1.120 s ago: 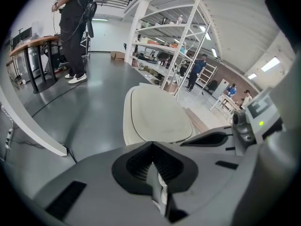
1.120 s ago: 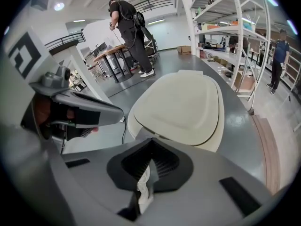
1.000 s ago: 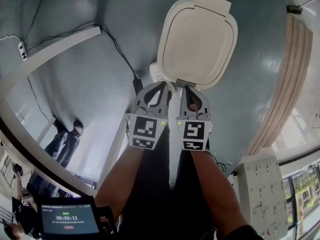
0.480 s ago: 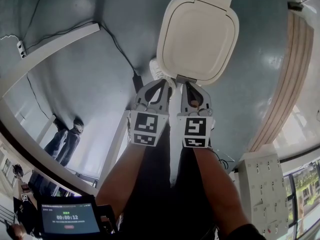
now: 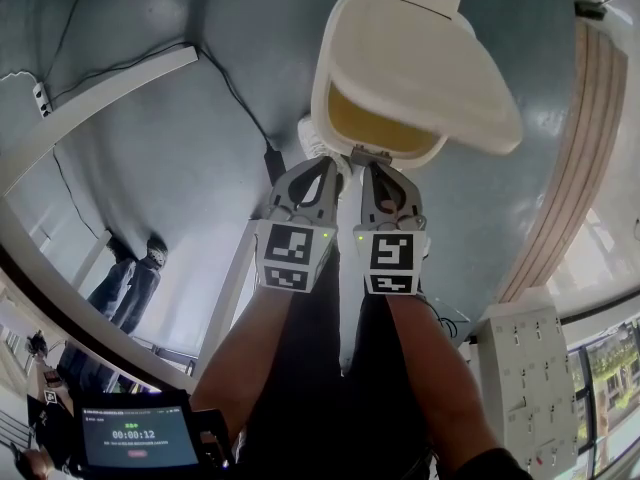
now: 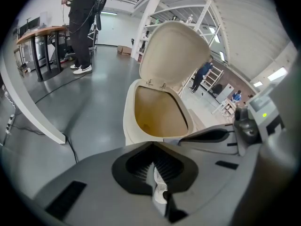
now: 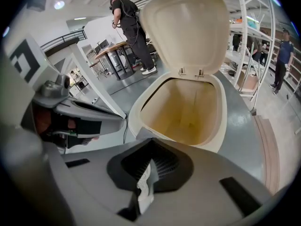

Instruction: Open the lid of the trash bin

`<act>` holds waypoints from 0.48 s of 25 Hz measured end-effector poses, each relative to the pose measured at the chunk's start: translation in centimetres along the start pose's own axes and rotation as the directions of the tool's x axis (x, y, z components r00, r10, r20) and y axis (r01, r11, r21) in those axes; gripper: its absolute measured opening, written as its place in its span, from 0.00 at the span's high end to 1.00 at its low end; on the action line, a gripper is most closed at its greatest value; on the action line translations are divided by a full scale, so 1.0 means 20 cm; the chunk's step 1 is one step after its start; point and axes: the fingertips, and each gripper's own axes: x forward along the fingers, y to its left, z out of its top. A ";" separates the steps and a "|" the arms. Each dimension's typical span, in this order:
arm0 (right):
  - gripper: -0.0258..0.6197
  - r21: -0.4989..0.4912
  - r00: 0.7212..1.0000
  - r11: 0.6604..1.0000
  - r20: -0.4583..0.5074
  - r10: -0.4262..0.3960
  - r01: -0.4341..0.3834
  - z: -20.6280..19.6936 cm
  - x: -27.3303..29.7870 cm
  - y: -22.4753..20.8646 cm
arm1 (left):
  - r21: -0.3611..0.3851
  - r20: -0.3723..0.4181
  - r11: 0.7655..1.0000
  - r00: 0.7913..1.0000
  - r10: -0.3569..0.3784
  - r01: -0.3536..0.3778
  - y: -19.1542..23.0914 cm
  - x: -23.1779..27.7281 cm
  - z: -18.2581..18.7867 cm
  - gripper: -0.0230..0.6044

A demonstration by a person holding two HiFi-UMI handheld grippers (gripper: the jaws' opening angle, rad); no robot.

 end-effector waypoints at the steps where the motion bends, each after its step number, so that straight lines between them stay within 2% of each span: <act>1: 0.96 0.000 1.000 1.000 0.001 0.000 0.000 0.00 0.00 0.00 | 0.001 0.000 1.000 1.000 -0.001 0.001 0.00 0.00 0.00 0.96; 6: 0.96 0.000 1.000 1.000 0.007 0.001 -0.001 0.01 0.00 0.00 | -0.001 0.002 1.000 1.000 -0.001 0.001 0.01 0.00 0.01 0.96; 12: 0.96 0.054 1.000 0.998 0.015 0.023 -0.024 0.01 0.00 0.00 | -0.057 0.002 0.998 1.000 -0.004 0.004 0.00 0.01 0.02 0.96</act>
